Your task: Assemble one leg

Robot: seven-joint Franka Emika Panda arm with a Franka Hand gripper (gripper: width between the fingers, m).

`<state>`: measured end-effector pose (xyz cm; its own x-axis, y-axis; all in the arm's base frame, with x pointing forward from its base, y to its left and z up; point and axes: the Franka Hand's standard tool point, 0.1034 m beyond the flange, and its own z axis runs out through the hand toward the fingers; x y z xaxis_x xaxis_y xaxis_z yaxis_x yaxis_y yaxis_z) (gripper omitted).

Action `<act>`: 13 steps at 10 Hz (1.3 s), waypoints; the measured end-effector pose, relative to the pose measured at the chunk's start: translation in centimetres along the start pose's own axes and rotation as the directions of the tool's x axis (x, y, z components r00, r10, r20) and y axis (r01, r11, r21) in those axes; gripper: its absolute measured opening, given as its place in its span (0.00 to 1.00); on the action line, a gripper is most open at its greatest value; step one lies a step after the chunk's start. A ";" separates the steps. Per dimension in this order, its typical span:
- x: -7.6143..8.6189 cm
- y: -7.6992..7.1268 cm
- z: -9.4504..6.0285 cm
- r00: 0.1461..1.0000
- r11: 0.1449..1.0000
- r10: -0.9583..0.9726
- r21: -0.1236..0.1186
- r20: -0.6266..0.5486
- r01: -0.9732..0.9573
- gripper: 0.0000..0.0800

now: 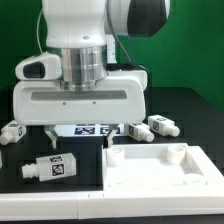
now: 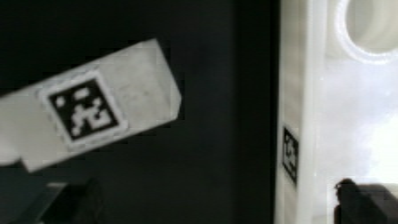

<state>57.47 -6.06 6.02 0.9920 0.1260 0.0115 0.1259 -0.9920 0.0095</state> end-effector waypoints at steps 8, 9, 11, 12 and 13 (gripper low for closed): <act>-1.3 3.6 0.6 0.562 0.560 -0.826 -0.056 0.031 0.827 0.81; -2.5 4.9 1.0 0.435 0.433 -0.899 -0.055 0.047 0.900 0.81; -3.7 5.7 1.5 0.357 0.356 -0.932 -0.033 0.066 0.934 0.81; -3.8 5.9 1.5 0.295 0.293 -0.952 -0.028 0.079 0.956 0.81; -3.9 5.9 1.6 0.287 0.286 -0.954 -0.025 0.082 0.958 0.81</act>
Offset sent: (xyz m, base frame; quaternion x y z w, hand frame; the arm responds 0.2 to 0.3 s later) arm 0.0000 0.0000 0.0000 0.0000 0.0000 -0.1938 0.9810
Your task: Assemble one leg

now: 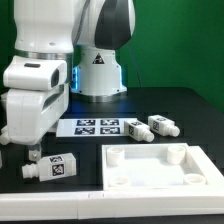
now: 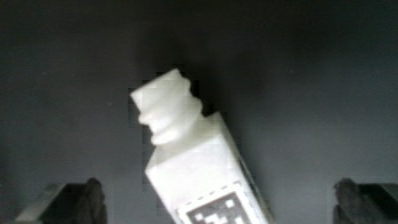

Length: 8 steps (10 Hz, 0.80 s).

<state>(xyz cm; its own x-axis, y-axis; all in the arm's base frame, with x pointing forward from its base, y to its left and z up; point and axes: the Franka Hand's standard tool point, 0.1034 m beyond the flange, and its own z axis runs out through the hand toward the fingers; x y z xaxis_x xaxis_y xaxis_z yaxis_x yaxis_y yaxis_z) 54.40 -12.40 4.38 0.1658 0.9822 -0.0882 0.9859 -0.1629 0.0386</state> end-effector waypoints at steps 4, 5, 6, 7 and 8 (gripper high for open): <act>3.2 -0.9 2.5 1.000 1.000 -0.002 0.027 -0.020 0.002 0.81; 3.4 -0.9 2.6 1.000 1.000 -0.003 0.029 -0.022 0.004 0.81; 3.2 -0.9 2.6 1.000 1.000 -0.001 0.029 -0.020 0.001 0.81; 3.2 -1.0 2.6 1.000 1.000 0.001 0.029 -0.020 -0.001 0.69; 3.1 -1.0 2.7 1.000 1.000 0.002 0.030 -0.020 -0.002 0.43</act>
Offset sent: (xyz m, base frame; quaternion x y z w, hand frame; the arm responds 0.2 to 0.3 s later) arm 0.0151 0.0325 -0.0229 0.0130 0.0500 0.0013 0.9987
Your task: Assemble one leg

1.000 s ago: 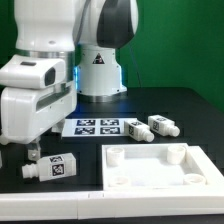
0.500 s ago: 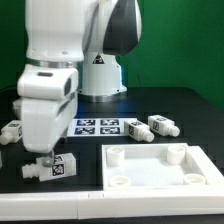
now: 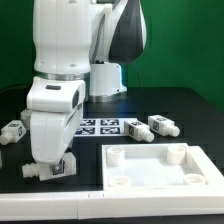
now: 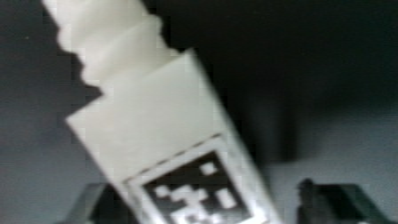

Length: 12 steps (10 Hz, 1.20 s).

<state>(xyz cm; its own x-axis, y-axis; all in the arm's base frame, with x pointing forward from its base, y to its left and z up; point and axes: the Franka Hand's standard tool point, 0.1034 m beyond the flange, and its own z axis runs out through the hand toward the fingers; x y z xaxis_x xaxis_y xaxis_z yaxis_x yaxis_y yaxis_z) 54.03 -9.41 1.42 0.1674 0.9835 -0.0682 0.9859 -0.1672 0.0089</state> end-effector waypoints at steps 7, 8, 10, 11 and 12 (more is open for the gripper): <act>-0.3 -3.7 -1.6 0.767 0.766 0.641 0.051 0.017 -0.641 0.36; -0.5 -3.7 -2.1 0.705 0.703 0.710 0.052 0.007 -0.709 0.36; -0.3 -3.8 -1.8 0.609 0.608 0.793 0.055 0.015 -0.792 0.36; -0.3 -3.7 -1.8 0.590 0.588 0.807 0.055 0.016 -0.807 0.36; -0.2 -4.2 -1.6 0.435 0.433 0.900 0.061 0.031 -0.900 0.36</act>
Offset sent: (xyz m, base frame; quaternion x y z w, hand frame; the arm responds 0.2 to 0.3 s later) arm -0.0417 -0.0399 0.0271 -0.0929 0.1007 0.1895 0.9723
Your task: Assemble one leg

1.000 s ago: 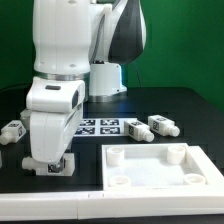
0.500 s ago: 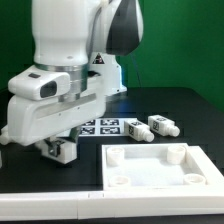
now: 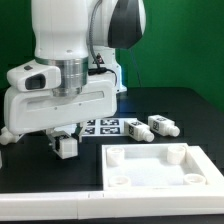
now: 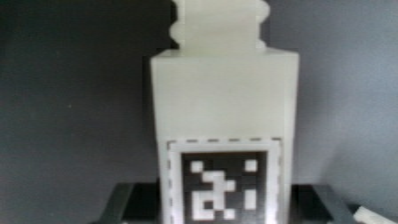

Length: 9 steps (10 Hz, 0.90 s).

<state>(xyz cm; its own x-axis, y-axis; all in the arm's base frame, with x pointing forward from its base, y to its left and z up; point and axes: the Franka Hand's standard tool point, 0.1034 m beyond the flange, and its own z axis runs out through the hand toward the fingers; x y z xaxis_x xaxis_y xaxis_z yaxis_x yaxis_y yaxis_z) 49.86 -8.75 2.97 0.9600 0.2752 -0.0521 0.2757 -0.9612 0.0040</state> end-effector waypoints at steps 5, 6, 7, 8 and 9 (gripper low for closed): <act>-5.2 -1.2 2.0 0.923 0.923 0.385 0.003 0.022 -0.385 0.36; -5.1 -1.2 2.0 0.922 0.922 0.386 0.004 0.024 -0.387 0.36; -5.1 -1.2 2.0 0.922 0.922 0.386 0.004 0.023 -0.386 0.36; -5.2 -1.2 2.1 0.922 0.922 0.386 0.004 0.028 -0.386 0.36; -5.2 -1.5 2.0 0.921 0.922 0.384 0.016 0.063 -0.386 0.62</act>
Offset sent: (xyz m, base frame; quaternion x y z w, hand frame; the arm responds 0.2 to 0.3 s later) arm -0.0504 -0.0110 -0.0144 -0.0061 0.0133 0.1637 0.9864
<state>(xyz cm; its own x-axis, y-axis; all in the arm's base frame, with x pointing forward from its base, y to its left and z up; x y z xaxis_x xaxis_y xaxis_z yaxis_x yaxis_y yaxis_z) 44.32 -8.75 1.19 0.9871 -0.1169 -0.1096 -0.1167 -0.9931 0.0077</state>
